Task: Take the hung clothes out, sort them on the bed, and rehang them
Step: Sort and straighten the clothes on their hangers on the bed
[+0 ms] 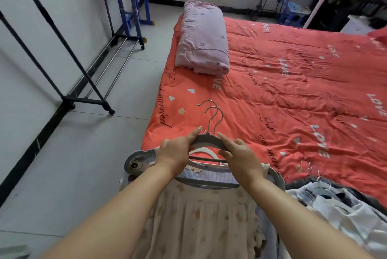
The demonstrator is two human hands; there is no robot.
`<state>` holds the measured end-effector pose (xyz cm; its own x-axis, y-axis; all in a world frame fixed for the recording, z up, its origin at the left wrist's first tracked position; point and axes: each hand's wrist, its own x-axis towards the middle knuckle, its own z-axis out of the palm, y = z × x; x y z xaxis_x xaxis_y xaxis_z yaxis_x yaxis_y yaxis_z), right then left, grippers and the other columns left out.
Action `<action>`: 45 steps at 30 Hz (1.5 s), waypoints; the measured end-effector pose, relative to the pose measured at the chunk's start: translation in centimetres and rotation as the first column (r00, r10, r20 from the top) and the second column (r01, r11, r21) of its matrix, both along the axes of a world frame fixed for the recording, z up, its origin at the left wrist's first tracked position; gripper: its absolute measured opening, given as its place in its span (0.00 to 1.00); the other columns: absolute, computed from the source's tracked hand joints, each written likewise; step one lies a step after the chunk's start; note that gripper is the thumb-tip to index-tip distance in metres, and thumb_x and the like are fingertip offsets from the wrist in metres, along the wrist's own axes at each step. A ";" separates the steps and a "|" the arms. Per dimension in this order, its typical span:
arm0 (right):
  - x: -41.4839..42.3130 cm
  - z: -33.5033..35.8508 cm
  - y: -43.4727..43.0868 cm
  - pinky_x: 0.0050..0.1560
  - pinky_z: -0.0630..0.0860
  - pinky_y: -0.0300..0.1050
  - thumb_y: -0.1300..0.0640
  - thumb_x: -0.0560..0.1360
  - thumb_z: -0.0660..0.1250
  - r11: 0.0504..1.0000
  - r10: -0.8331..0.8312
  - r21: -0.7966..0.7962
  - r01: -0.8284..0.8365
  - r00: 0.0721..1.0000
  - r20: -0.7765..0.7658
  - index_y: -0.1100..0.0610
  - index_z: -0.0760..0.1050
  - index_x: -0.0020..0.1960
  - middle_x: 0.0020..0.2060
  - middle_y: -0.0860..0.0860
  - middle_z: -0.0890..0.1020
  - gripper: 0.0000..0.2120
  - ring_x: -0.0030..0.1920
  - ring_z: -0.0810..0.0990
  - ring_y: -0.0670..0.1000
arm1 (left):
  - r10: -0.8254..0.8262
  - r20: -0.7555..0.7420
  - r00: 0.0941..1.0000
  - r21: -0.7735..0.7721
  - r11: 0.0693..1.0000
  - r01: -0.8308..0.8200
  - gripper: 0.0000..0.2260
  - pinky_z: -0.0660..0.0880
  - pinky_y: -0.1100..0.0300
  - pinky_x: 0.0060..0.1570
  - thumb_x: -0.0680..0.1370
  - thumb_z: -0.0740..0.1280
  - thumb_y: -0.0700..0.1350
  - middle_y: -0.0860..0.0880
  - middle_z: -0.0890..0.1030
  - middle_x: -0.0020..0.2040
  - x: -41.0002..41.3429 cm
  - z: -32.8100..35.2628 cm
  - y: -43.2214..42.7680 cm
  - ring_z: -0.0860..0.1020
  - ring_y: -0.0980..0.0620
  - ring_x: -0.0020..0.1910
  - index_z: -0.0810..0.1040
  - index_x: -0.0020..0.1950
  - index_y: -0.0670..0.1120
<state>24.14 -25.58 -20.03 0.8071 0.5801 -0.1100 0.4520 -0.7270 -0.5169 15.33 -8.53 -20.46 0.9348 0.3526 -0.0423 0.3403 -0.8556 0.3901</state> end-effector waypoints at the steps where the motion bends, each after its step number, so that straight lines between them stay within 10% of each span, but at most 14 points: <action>1: 0.6 -1.1 0.2 0.48 0.71 0.47 0.49 0.77 0.63 1.000 0.003 -0.003 -0.003 1.000 -0.008 0.38 0.62 0.71 0.49 0.50 0.73 0.24 0.51 0.76 0.54 | 0.014 -0.026 1.000 -0.015 1.000 -0.014 0.27 0.69 0.53 0.53 0.81 0.54 0.42 0.48 0.80 0.55 0.6 -1.1 0.2 0.76 0.43 0.52 0.48 0.73 0.66; 9: 5.6 -10.0 1.9 0.45 0.68 0.46 0.49 0.78 0.62 0.997 -0.009 -0.075 0.001 0.995 -0.101 0.38 0.60 0.72 0.47 0.48 0.72 0.24 0.49 0.75 0.52 | 0.100 -0.142 0.985 0.015 0.995 -0.098 0.29 0.68 0.53 0.52 0.81 0.57 0.43 0.48 0.80 0.53 5.4 -9.0 1.1 0.75 0.43 0.52 0.46 0.75 0.61; 16: 6.2 -17.2 1.8 0.56 0.69 0.49 0.51 0.77 0.63 0.945 0.037 -0.322 -0.053 0.998 -0.054 0.47 0.58 0.74 0.62 0.52 0.73 0.28 0.60 0.72 0.57 | 0.044 -0.416 0.908 0.025 0.999 -0.037 0.31 0.54 0.51 0.70 0.79 0.62 0.48 0.47 0.53 0.76 5.4 -15.4 0.1 0.55 0.45 0.73 0.47 0.77 0.55; 21: 4.2 -18.5 -1.5 0.59 0.68 0.48 0.56 0.74 0.67 0.977 0.039 -0.204 -0.053 0.997 -0.072 0.52 0.65 0.72 0.61 0.52 0.75 0.27 0.61 0.72 0.57 | 0.003 -0.472 0.882 -0.023 1.000 -0.016 0.29 0.53 0.49 0.71 0.80 0.60 0.50 0.47 0.53 0.76 3.8 -16.3 -1.7 0.54 0.46 0.74 0.49 0.77 0.53; 45: -15.2 4.9 -21.1 0.60 0.68 0.48 0.54 0.77 0.62 0.908 -0.399 -0.125 0.400 0.916 0.036 0.54 0.72 0.64 0.60 0.53 0.73 0.16 0.61 0.71 0.56 | -0.526 -0.108 0.844 0.058 0.844 0.533 0.20 0.65 0.56 0.60 0.77 0.62 0.48 0.50 0.70 0.67 -4.7 6.3 -21.1 0.67 0.47 0.66 0.68 0.69 0.50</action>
<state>8.97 -46.63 -15.16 0.9697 0.1907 -0.1526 0.1145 -0.9068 -0.4057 10.61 -29.60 -14.14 0.9742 -0.1893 -0.1226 -0.1453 -0.9425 0.3009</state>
